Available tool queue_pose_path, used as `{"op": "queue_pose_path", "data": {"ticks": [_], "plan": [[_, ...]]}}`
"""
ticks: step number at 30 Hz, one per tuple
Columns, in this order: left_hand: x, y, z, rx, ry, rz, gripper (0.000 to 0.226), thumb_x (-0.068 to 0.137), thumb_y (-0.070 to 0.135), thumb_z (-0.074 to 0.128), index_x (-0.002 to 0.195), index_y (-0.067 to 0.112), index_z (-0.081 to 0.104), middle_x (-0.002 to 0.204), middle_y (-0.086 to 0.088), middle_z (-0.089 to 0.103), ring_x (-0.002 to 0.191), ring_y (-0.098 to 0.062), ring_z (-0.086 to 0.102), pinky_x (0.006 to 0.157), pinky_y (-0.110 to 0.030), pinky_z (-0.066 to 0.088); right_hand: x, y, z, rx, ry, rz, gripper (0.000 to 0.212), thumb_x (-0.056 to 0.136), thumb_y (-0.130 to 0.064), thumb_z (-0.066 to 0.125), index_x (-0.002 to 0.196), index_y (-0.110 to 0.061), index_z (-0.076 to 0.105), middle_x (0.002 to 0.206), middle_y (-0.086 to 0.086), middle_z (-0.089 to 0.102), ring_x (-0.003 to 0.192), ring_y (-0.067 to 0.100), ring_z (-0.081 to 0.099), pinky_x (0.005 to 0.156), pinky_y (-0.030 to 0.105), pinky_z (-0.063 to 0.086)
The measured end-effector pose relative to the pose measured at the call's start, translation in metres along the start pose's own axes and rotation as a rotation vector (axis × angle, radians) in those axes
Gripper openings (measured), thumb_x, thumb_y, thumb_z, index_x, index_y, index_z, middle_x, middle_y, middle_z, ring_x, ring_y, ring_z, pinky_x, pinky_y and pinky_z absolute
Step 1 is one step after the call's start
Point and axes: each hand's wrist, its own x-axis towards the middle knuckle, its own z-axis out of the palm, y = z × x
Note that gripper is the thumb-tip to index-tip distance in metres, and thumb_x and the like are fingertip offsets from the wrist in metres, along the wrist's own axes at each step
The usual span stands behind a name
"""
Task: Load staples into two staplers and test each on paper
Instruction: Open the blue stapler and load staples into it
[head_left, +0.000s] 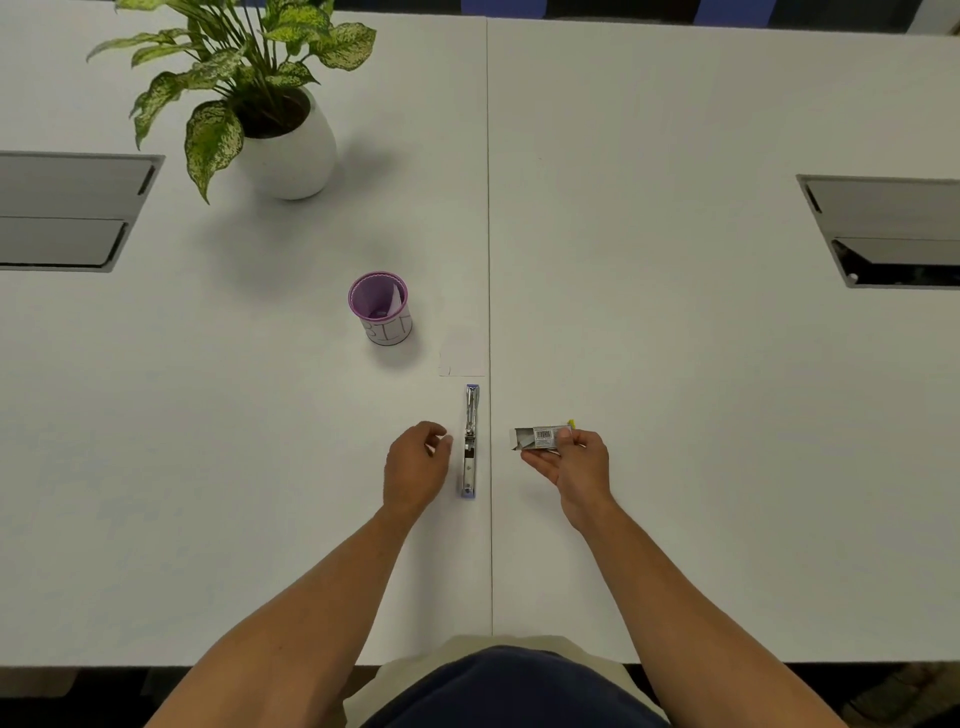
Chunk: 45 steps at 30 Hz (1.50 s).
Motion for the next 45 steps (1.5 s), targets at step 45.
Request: {"op": "queue_pose_path", "data": {"ticks": [45], "plan": [[-0.013, 0.066, 0.013, -0.429, -0.442, -0.104, 0.027, 0.068, 0.021, 0.087, 0.085, 0.009, 0.070, 0.084, -0.013, 0.074, 0.069, -0.024, 0.068, 0.078, -0.056, 0.055, 0.000, -0.003, -0.009, -0.151, -0.248, 0.001, 0.017, 0.101, -0.013, 0.049, 0.116, -0.007, 0.053, 0.099, 0.018, 0.069, 0.074, 0.025, 0.070, 0.063, 0.032, 0.060]]}}
